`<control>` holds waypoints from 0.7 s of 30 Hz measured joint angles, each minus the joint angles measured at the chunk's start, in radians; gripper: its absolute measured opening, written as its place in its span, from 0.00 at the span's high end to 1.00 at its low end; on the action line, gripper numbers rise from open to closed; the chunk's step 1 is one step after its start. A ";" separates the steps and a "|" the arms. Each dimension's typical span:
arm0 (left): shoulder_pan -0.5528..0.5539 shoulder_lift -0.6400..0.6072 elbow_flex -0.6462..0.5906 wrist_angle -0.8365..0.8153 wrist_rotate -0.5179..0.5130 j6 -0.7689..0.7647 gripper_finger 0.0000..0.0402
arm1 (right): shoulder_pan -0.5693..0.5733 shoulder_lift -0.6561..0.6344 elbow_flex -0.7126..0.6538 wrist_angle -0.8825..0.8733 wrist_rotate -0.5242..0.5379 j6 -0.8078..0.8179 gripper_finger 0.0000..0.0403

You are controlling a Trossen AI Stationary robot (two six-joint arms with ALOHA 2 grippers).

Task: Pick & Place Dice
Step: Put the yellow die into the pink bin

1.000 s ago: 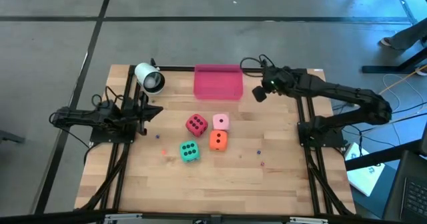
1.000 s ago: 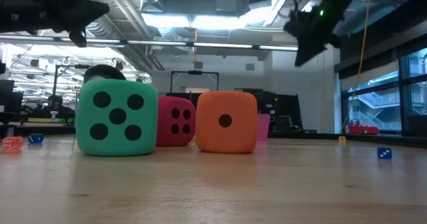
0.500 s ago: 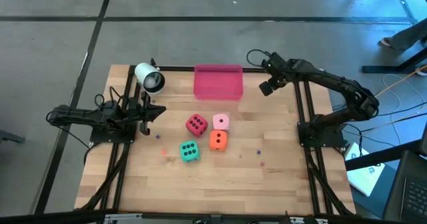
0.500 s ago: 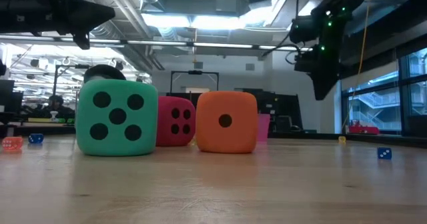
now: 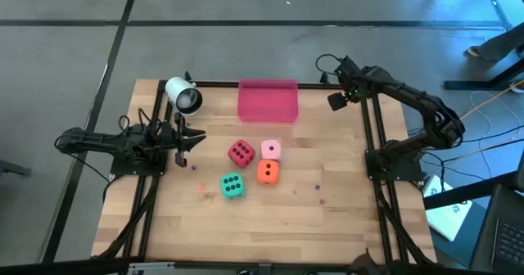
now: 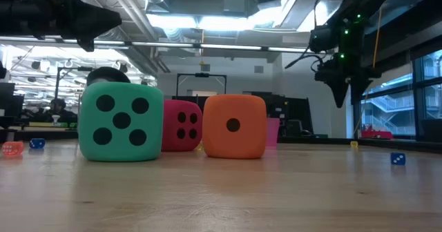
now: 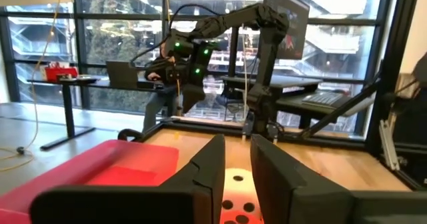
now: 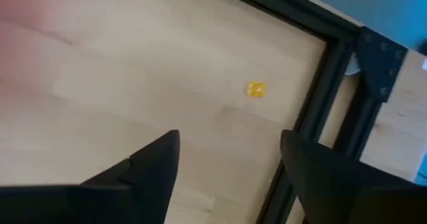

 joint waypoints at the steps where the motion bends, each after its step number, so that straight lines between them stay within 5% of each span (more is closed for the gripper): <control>1: 0.000 0.000 0.000 0.001 0.000 -0.001 0.82 | -0.011 0.009 0.000 0.000 0.000 0.008 0.34; 21: 0.000 0.000 0.000 0.035 0.002 -0.024 0.82 | -0.105 0.236 0.014 0.073 -0.002 -0.038 0.43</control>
